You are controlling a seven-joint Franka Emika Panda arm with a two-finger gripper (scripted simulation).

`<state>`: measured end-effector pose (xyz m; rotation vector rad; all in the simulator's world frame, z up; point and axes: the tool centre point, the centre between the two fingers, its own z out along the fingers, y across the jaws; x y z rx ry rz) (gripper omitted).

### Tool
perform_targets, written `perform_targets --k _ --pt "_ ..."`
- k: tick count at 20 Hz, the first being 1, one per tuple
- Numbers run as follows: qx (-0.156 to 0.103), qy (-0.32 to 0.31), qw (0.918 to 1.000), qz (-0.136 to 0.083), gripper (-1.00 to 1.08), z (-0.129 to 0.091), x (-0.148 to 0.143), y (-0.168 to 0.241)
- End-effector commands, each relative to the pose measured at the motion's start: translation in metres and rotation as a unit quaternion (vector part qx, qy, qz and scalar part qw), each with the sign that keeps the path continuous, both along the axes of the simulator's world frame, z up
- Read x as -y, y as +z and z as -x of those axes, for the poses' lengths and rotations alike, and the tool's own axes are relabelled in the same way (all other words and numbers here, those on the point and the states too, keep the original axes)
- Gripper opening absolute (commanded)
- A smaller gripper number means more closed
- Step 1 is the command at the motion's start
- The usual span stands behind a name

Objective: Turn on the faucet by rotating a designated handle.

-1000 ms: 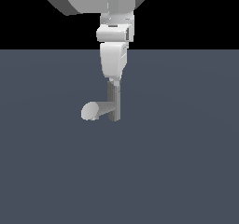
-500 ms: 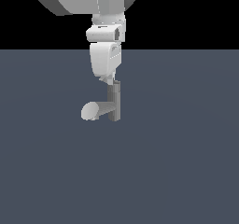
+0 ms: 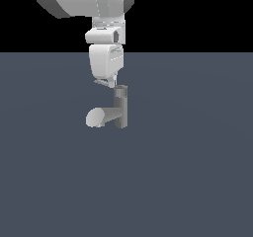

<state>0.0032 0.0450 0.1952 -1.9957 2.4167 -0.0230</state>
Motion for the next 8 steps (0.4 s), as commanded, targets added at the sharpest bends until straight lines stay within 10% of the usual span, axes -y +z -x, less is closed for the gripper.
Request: perform_targets --k 1,8 --pt "-0.004 0.028 0.9996 -0.004 -1.0 -0.004 -0.04 -0.01" --pt "-0.007 0.034 0.9994 -0.003 -1.0 -0.016 -0.062 -0.013"
